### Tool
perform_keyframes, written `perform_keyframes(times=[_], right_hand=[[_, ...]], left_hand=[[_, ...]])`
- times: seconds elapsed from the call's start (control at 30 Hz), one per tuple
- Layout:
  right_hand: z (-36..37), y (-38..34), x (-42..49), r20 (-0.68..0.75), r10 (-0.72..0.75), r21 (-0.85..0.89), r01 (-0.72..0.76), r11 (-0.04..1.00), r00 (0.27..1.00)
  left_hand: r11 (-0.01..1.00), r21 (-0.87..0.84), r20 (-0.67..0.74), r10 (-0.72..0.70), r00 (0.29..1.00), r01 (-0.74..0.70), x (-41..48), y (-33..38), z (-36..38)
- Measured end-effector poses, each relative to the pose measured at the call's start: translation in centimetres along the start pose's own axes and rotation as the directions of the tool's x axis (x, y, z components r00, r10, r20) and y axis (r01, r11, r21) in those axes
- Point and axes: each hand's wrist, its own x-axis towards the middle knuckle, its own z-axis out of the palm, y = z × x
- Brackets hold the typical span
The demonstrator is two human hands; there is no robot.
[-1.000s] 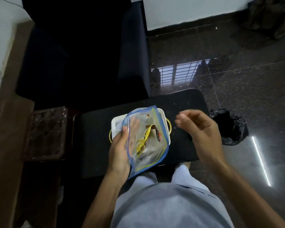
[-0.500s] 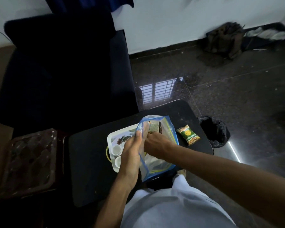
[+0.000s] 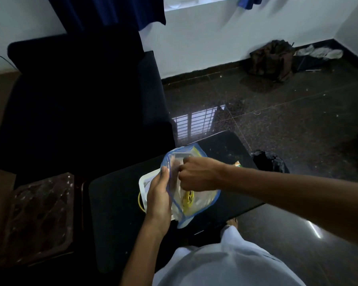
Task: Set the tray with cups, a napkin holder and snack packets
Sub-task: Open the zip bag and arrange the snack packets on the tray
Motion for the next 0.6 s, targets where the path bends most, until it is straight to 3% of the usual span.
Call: perform_keyframes(times=[0.17,0.4,0.5,0.6], right_hand=[[-4.6,1.7,-1.3,-0.078,-0.102,0.001,0.103,0.995,0.992],[-10.0,3.7,-3.3,0.022,-0.061,-0.044,0.062,0.997,0.998],[-12.4,5.1,-5.2,-0.052,-0.022,0.039,0.024,0.999,0.998],[-13.8,7.2,-8.4,-0.217,0.093,0.229,-0.042,0.972,0.972]], left_hand=[[0.997,-0.07,-0.026,-0.016,1.0,0.014,0.3,-0.1,-0.6],[0.997,-0.064,-0.067,-0.048,0.997,0.044,0.3,-0.4,-0.5],[0.993,-0.073,-0.06,-0.1,0.993,0.095,-0.2,-0.6,-0.4],[0.995,-0.054,-0.063,-0.086,0.994,0.082,-0.8,-0.7,-0.5]])
